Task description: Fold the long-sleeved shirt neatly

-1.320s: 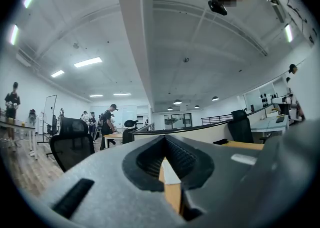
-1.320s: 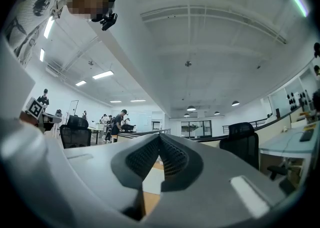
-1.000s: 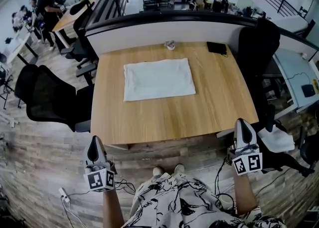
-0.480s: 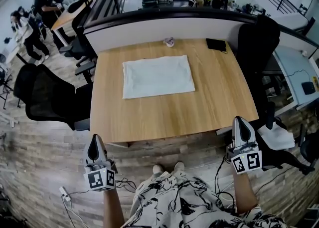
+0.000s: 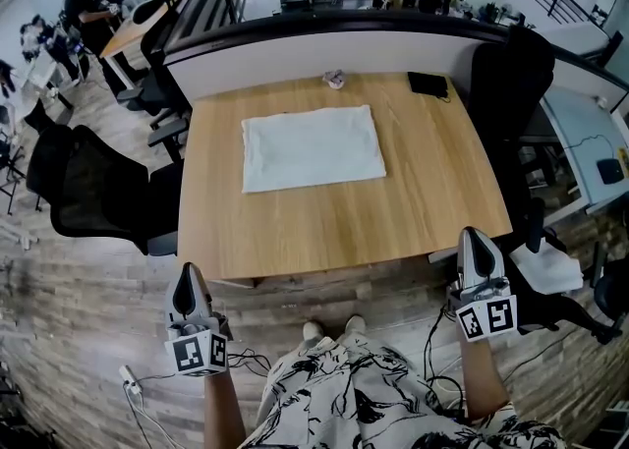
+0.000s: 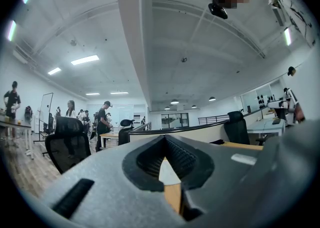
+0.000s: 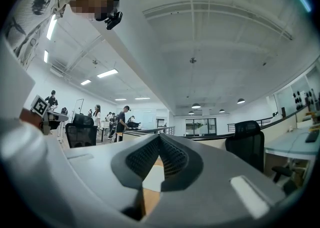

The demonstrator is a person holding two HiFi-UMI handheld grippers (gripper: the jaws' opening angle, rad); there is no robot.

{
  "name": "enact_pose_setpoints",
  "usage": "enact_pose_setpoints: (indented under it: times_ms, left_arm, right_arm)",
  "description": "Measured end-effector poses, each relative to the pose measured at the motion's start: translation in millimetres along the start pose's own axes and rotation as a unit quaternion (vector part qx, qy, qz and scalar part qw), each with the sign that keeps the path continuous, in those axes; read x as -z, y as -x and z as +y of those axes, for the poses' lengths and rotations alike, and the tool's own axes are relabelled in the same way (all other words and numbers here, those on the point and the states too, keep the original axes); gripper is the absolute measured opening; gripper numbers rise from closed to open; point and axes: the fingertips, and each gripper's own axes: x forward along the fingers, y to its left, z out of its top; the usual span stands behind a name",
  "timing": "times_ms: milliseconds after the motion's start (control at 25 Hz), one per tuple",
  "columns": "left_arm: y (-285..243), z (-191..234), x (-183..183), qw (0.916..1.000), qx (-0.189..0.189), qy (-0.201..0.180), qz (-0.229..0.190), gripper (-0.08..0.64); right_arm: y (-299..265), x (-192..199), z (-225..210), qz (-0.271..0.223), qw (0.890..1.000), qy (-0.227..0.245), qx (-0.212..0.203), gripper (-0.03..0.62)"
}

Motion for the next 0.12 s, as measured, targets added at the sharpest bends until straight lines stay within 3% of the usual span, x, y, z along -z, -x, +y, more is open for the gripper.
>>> enact_pose_setpoints:
  times_ms: [120]
  left_arm:
    - [-2.8,-0.3,0.2,1.0000,0.000,-0.001,-0.001,0.002]
  right_arm:
    - [-4.9,1.5,0.7,0.000,1.000,-0.001,-0.003,0.006]
